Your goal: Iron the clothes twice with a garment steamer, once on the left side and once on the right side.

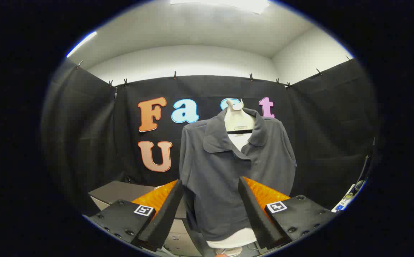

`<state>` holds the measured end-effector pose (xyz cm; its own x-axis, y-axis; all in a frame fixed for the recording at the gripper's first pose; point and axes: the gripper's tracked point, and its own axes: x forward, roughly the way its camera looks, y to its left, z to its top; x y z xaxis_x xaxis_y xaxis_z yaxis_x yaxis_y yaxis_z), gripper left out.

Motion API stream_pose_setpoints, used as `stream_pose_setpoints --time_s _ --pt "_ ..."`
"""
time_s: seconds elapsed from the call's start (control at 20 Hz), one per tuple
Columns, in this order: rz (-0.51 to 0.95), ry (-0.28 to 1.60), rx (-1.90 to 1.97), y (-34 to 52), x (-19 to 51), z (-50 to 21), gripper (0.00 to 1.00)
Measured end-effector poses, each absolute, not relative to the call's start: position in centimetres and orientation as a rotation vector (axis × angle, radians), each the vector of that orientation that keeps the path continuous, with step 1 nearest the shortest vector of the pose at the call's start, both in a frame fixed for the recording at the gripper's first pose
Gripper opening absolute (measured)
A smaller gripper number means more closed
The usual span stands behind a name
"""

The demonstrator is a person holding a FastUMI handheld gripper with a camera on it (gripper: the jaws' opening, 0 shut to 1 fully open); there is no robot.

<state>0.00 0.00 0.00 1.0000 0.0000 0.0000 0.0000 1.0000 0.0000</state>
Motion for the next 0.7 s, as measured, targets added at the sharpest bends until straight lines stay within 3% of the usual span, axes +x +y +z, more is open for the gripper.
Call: stream_pose_setpoints --time_s 0.7 --pt "-0.033 0.048 0.026 -1.1 -0.6 -1.3 0.99"
